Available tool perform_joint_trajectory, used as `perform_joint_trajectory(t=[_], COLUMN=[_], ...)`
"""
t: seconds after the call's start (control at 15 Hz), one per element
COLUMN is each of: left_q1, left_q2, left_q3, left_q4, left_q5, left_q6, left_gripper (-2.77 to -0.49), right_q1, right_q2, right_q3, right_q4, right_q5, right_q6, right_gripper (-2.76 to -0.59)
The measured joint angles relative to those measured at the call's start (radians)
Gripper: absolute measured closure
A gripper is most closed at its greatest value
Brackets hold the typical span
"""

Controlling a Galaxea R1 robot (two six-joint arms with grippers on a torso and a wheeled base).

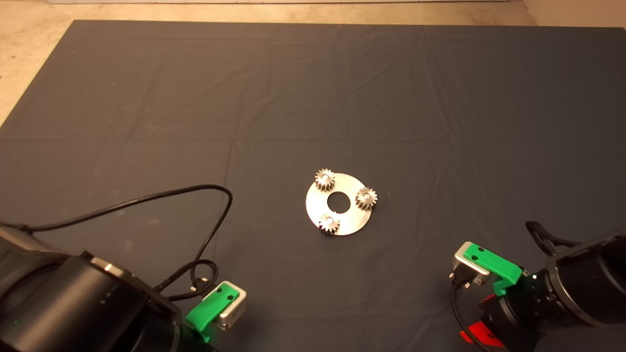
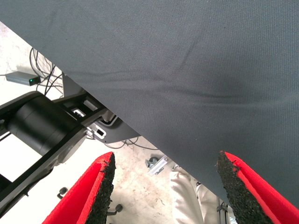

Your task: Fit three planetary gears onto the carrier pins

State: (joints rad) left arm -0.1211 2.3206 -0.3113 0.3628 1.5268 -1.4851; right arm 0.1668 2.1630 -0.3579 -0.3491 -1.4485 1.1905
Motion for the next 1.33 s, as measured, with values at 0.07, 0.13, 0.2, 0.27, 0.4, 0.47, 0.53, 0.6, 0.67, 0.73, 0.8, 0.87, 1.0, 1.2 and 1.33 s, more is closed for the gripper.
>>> perform_joint_trajectory(t=[0.07,0.13,0.2,0.27,0.4,0.47,0.53,0.6,0.67,0.73,0.8,0.87,1.0,1.2,1.33], left_q1=[0.0,0.001,0.003,0.002,0.002,0.002,0.002,0.002,0.002,0.002,0.002,0.002,0.002,0.002,0.002], left_q2=[0.0,-0.001,-0.001,-0.002,-0.002,-0.002,-0.002,-0.002,-0.002,-0.002,-0.002,-0.002,-0.002,-0.002,-0.002], left_q3=[0.0,0.0,0.0,0.0,0.0,0.0,0.0,0.0,0.0,0.0,0.0,0.0,0.0,0.0,0.0], left_q4=[0.0,0.0,0.0,0.0,0.0,0.0,0.0,0.0,0.0,0.0,0.0,0.0,0.0,0.0,0.0], left_q5=[0.0,0.0,0.0,0.0,0.0,0.0,0.0,0.0,0.0,0.0,0.0,0.0,0.0,0.0,0.0], left_q6=[0.0,0.0,0.0,0.0,0.0,0.0,0.0,0.0,0.0,0.0,0.0,0.0,0.0,0.0,0.0], left_gripper=[-1.91,-1.91,-1.91,-1.91,-1.91,-1.91,-1.91,-1.91,-1.91,-1.91,-1.91,-1.91,-1.91,-1.91,-1.91], right_q1=[0.0,0.0,0.0,0.0,0.0,0.0,0.0,0.0,0.0,0.0,0.0,0.0,0.0,0.0,0.0], right_q2=[0.0,0.0,0.0,0.0,0.0,0.0,0.0,0.0,0.0,0.0,0.0,0.0,0.0,0.0,0.0], right_q3=[0.0,0.0,0.0,0.0,0.0,0.0,0.0,0.0,0.0,0.0,0.0,0.0,0.0,0.0,0.0], right_q4=[0.0,0.0,0.0,0.0,0.0,0.0,0.0,0.0,0.0,0.0,0.0,0.0,0.0,0.0,0.0], right_q5=[0.0,0.0,0.0,0.0,0.0,0.0,0.0,0.0,0.0,0.0,0.0,0.0,0.0,0.0,0.0], right_q6=[0.0,0.0,0.0,0.0,0.0,0.0,0.0,0.0,0.0,0.0,0.0,0.0,0.0,0.0,-0.001], right_gripper=[-1.61,-1.61,-1.61,-1.61,-1.61,-1.61,-1.61,-1.61,-1.61,-1.61,-1.61,-1.61,-1.61,-1.61,-1.61])
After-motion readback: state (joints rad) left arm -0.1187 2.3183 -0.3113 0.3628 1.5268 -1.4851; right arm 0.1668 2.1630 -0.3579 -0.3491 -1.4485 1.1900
